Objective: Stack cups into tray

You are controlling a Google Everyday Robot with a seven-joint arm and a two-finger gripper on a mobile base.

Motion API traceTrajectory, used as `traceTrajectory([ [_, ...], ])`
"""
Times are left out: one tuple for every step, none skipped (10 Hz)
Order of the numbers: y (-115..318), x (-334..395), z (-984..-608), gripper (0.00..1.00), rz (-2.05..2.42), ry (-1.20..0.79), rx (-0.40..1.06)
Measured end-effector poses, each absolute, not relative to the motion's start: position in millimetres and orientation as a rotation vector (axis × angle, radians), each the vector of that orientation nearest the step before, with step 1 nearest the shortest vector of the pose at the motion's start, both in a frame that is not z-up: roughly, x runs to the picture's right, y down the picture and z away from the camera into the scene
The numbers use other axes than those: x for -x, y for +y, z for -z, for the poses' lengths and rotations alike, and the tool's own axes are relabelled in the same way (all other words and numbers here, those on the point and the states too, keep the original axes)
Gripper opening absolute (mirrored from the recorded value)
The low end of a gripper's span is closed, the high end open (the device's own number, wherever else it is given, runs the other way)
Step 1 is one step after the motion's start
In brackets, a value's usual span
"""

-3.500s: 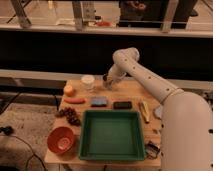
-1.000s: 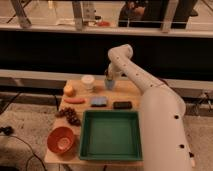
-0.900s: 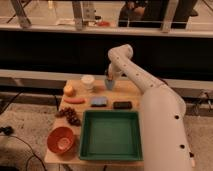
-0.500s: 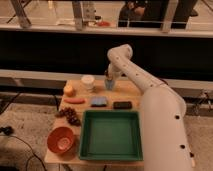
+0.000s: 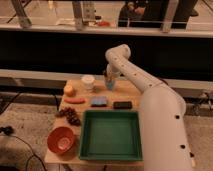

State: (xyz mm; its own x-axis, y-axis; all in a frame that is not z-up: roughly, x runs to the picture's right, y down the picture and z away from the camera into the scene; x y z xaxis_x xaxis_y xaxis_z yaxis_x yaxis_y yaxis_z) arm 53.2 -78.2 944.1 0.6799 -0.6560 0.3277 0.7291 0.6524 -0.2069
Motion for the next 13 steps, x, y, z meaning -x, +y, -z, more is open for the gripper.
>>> traceTrajectory([
  [-78.0,-51.2,-944.5,0.35,0.796,-0.232,0.338],
  [-77.9,-49.0,-944.6,0.47,0.795,-0.232,0.340],
  [-77.8,-48.1,-945.0,0.58,0.793,-0.232,0.342],
  [-77.6,-47.8,-945.5,0.68,0.792,-0.231,0.343],
  [-78.2,-47.2,-945.5,0.76,0.791,-0.229,0.343],
  [-77.9,-47.3,-946.2,0.80,0.788,-0.227,0.344],
  [-78.0,-47.6,-946.6,0.80,0.786,-0.225,0.344],
  [-77.0,-47.5,-948.6,0.80,0.782,-0.222,0.347],
  [-76.4,-47.4,-949.7,0.80,0.780,-0.220,0.348],
  [-76.3,-47.4,-950.2,0.80,0.776,-0.218,0.347],
  [-75.5,-47.0,-951.5,0.80,0.771,-0.218,0.345],
  [-75.6,-45.6,-951.6,0.80,0.771,-0.219,0.342],
  [-75.4,-43.5,-951.2,0.80,0.773,-0.221,0.339],
])
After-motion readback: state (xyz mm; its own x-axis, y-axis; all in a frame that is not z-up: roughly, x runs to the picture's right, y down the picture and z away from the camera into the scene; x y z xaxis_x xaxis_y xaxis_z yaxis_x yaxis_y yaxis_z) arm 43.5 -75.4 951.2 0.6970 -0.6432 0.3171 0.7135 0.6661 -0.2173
